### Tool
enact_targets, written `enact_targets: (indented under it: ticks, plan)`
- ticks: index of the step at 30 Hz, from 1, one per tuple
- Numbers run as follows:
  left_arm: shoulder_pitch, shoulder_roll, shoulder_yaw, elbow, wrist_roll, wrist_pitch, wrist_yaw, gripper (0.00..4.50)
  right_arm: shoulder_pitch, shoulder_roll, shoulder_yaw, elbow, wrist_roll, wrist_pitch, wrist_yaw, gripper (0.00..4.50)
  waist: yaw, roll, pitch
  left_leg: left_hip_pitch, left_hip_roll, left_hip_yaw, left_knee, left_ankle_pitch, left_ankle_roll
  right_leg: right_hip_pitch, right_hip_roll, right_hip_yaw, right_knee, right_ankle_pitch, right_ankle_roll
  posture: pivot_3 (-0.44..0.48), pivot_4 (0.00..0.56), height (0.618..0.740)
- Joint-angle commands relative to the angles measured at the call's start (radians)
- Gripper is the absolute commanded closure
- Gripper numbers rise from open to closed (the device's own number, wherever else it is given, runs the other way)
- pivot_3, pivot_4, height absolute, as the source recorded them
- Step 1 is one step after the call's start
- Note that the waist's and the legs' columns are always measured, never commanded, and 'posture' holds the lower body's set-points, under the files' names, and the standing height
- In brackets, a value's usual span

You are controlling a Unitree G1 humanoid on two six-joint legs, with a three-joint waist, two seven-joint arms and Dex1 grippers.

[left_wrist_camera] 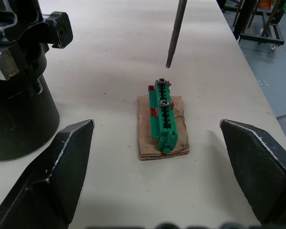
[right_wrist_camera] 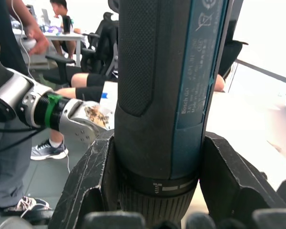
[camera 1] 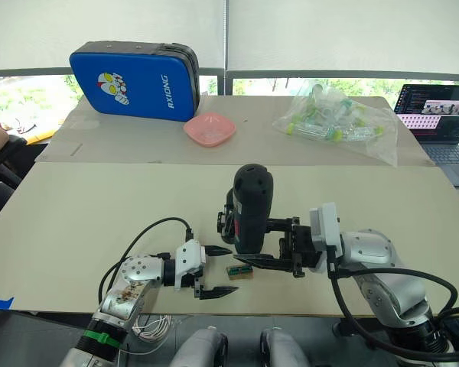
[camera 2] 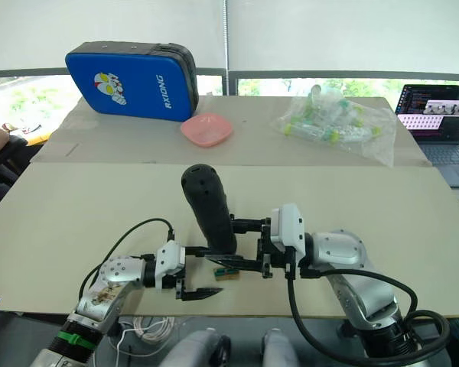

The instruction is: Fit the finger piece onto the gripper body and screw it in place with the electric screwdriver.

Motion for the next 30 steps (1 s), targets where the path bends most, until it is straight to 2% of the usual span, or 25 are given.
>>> enact_targets:
  ticks: [1, 30]
  plan:
    - [0.029, -0.003, -0.046, 0.01, 0.005, 0.029, -0.007, 0.0, -0.007, 0.001, -0.012, -0.025, 0.007, -0.019, -0.001, 2.54, 0.0, 0.0, 0.0, 0.0, 0.0, 0.0, 0.0, 0.0, 0.0, 0.0, 0.0, 0.0, 0.0, 0.0, 0.0, 0.0, 0.15, 0.74]
    - [0.029, -0.002, -0.047, 0.028, 0.009, 0.018, -0.015, 0.0, 0.022, 0.003, -0.004, -0.022, -0.026, -0.024, 0.006, 2.54, 0.0, 0.0, 0.0, 0.0, 0.0, 0.0, 0.0, 0.0, 0.0, 0.0, 0.0, 0.0, 0.0, 0.0, 0.0, 0.0, 0.15, 0.74]
